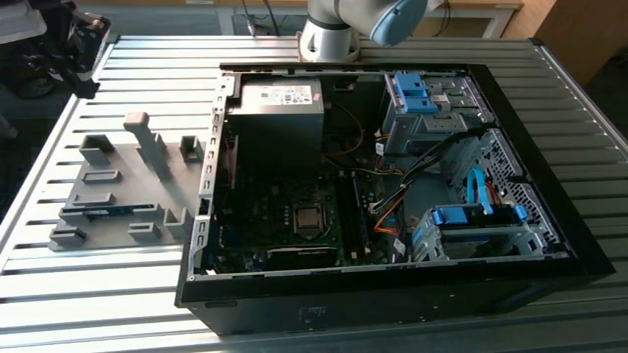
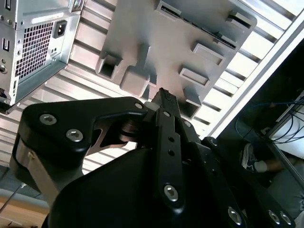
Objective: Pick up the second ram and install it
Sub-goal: 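Reach for the second ram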
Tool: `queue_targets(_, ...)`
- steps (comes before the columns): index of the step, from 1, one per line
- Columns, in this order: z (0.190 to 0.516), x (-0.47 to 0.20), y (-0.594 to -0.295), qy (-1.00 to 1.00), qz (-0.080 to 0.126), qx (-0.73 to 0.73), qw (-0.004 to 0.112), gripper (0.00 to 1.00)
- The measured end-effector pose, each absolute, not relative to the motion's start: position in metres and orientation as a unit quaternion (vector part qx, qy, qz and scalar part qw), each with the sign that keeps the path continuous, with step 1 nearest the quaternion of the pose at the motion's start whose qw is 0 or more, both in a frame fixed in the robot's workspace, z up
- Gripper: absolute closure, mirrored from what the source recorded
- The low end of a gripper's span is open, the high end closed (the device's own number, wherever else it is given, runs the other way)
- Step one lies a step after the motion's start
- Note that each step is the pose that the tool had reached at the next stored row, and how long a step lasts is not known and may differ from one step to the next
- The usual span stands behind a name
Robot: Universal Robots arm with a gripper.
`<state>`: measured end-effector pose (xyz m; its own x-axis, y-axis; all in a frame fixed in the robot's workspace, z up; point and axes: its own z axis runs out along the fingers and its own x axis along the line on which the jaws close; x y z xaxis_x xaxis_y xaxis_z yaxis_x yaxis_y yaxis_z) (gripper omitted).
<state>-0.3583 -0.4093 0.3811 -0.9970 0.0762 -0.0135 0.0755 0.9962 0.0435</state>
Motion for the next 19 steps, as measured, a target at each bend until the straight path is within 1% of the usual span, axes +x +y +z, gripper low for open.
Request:
queue_targets(1, 0.3811, -0.3763, -0.4146, 0.999, 0.021, 0.038, 0.008, 0.76)
queue_targets(19, 0.3810, -0.3855, -0.4173, 0.999, 0.021, 0.038, 0.008, 0.76)
